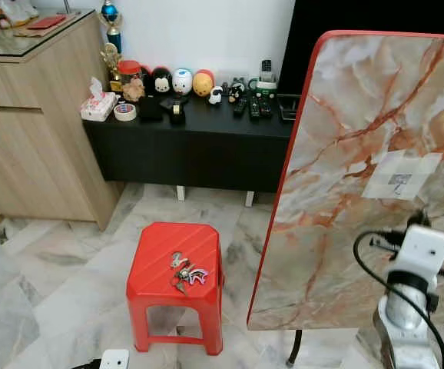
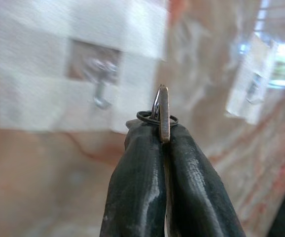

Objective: Hang keys on a hook

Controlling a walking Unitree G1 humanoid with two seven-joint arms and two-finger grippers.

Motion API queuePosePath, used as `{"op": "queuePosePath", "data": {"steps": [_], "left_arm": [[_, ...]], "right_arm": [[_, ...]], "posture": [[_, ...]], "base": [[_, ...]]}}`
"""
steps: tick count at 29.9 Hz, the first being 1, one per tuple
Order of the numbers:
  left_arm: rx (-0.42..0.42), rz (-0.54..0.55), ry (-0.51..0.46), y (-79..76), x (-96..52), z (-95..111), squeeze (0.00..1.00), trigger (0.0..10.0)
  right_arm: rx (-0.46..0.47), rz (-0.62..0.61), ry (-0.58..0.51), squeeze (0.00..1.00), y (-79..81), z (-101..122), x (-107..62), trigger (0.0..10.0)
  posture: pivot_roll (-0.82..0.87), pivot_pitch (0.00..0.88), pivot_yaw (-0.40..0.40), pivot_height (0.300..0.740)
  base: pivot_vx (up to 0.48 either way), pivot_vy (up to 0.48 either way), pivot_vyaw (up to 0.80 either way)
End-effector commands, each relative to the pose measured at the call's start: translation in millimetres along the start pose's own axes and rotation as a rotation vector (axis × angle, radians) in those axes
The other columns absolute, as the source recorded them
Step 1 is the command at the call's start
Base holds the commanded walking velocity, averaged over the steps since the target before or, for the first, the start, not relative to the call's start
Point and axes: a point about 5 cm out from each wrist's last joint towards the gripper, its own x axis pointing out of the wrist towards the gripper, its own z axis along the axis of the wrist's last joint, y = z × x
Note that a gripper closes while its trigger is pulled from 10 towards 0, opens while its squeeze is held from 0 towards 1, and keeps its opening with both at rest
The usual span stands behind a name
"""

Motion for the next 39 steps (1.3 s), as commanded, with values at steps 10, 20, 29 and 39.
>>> {"op": "queuePosePath", "data": {"steps": [10,20,29,39], "left_arm": [[0.000,-0.002,0.011,-2.9,0.6,0.2,0.00,10.0],[-0.006,-0.006,0.005,-4.2,1.0,1.6,0.00,10.0],[-0.007,-0.005,0.006,-3.9,0.8,0.8,0.00,10.0],[-0.008,-0.009,0.009,-4.4,0.7,0.3,0.00,10.0]], "right_arm": [[-0.101,-0.011,-0.006,0.00,1.0,6.5,-1.5,10.0],[-0.141,-0.001,0.027,0.00,5.4,7.3,3.4,10.0],[-0.146,0.010,0.013,0.00,9.7,11.4,6.3,10.0],[-0.184,0.023,0.055,0.00,12.7,6.4,7.5,10.0]], "posture": [[0.04,0.000,-0.076,0.740],[0.04,0.000,-0.076,0.740],[0.05,0.000,-0.078,0.740],[0.05,0.000,-0.079,0.740]], "base": [[0.000,0.000,0.00],[0.000,0.000,0.00],[0.000,0.000,0.00],[0.000,0.000,0.00]]}}
